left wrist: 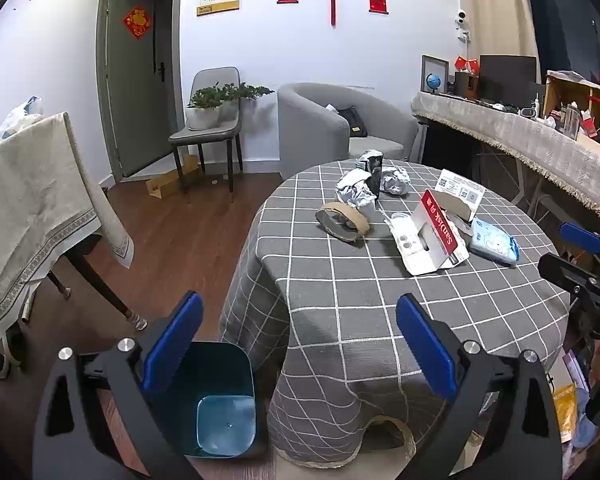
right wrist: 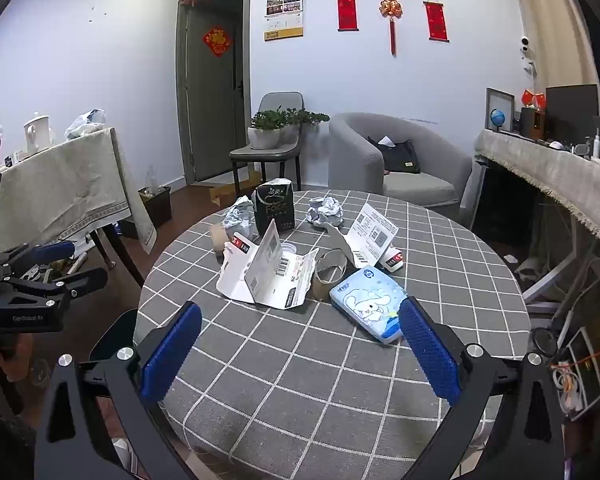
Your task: Collect trash
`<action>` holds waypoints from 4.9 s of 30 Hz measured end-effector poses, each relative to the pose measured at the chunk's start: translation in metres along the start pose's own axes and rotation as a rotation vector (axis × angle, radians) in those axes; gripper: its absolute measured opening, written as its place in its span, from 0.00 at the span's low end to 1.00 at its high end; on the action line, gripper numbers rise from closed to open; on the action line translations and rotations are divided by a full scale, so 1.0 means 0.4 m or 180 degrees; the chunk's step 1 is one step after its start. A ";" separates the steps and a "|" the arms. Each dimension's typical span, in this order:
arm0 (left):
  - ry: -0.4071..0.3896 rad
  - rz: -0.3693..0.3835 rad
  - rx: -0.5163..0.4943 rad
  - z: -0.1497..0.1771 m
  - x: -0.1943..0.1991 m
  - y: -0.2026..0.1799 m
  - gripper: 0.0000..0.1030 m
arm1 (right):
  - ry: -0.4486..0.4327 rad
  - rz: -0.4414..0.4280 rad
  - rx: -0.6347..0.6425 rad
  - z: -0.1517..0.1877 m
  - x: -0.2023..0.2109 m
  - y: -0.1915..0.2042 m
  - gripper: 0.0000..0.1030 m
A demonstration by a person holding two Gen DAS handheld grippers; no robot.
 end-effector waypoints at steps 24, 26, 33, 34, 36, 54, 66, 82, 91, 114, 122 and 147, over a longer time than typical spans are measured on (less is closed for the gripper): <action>0.0003 -0.0060 0.0017 0.005 -0.004 0.012 0.95 | -0.0004 0.0012 -0.0001 0.002 0.003 0.003 0.97; 0.0004 -0.0060 0.0008 0.006 -0.004 0.010 0.95 | 0.0000 0.0006 -0.0003 0.001 0.003 -0.005 0.97; 0.0011 -0.0055 0.0019 0.005 -0.005 0.010 0.95 | 0.0000 0.0008 -0.0008 0.002 0.003 -0.004 0.97; 0.0012 -0.0056 0.0020 0.005 -0.005 0.009 0.95 | 0.0000 0.0007 -0.0010 0.002 0.003 -0.004 0.97; 0.0011 -0.0056 0.0024 0.006 -0.005 0.007 0.95 | 0.0001 0.0009 -0.0011 0.003 0.002 -0.007 0.97; 0.0009 -0.0053 0.0023 0.003 -0.004 0.011 0.95 | 0.0004 0.0018 -0.0023 0.003 -0.001 -0.012 0.97; 0.0010 -0.0055 0.0017 0.004 -0.004 0.012 0.95 | 0.0010 0.0030 0.0010 0.006 0.001 -0.015 0.97; 0.0006 -0.0040 -0.0014 0.004 -0.002 0.006 0.95 | 0.0035 0.0028 0.0022 0.011 -0.005 -0.015 0.97; 0.0031 -0.0056 -0.0033 0.000 -0.006 0.001 0.95 | 0.0097 0.0025 0.0068 0.015 -0.017 -0.016 0.97; 0.0028 0.0509 -0.0151 -0.056 -0.073 -0.124 0.73 | 0.0262 0.0140 0.0091 -0.017 -0.056 -0.105 0.90; 0.0089 0.0714 -0.0334 -0.081 -0.124 -0.197 0.67 | 0.0367 0.0111 0.0199 -0.034 -0.085 -0.140 0.85; 0.0396 0.0891 -0.0207 -0.146 -0.261 -0.273 0.40 | 0.0925 -0.0085 0.0592 -0.021 -0.207 -0.188 0.82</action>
Point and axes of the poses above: each gripper's, at about its wrist camera, not at the fingertips, and x roughly against the way its jaws point, y to its left, z to its underside, the point moved 6 cm from there along -x, roughly the way its jaws point, and after that the axes turned 14 degrees about -x, right-handed, at the moved point
